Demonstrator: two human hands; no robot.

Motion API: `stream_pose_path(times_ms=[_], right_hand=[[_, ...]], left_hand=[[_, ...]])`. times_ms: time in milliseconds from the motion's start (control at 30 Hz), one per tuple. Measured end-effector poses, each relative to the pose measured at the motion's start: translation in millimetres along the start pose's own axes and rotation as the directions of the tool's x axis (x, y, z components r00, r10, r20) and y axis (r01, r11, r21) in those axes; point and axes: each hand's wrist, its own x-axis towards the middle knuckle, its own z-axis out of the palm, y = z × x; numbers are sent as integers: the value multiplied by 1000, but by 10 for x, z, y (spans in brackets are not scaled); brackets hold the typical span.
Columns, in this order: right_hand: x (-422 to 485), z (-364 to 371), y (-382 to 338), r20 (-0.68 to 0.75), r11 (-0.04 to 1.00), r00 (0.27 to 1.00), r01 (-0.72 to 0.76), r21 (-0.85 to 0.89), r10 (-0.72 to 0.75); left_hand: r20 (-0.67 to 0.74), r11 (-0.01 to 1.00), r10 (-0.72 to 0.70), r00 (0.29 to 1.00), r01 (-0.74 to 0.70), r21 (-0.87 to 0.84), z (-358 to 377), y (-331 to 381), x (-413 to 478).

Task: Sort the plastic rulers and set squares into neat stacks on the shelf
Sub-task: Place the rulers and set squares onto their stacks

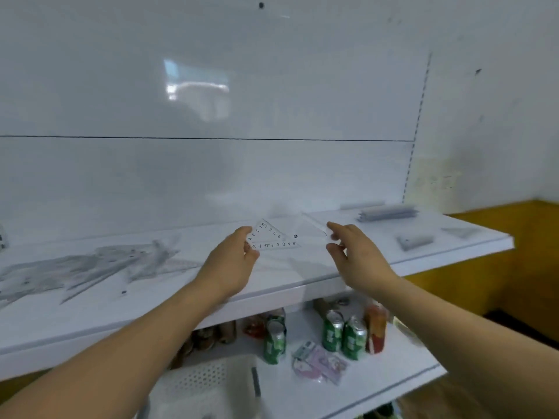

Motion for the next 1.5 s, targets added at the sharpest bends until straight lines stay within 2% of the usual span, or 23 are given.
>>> stream_pose_path(times_ms=[300,567,833,1067,1233,1500], right_hand=[[-579,-1231,1749,-28,969,976,-217,-117,215],[-594,-1499,2635,-40,957,960,-278,-84,275],[-13,-1336,3389,8,965,966,-259,-48,260],[480,-1230,3948,119,971,964,-232,-63,238],[719,-1227,4215,220,988,964,-137,-76,150],[966,-1276,4561,426,991,905,51,-122,6]], left_hand=[[111,998,68,991,-66,-24,1512,1643,290],[129,997,44,991,-52,63,2220,2144,579],[91,986,3,996,-18,164,2673,2220,1171],[130,956,-120,984,79,282,2895,2242,1424],[72,959,-153,986,130,253,2895,2284,1328],[12,918,-193,981,176,356,2956,2399,1254]])
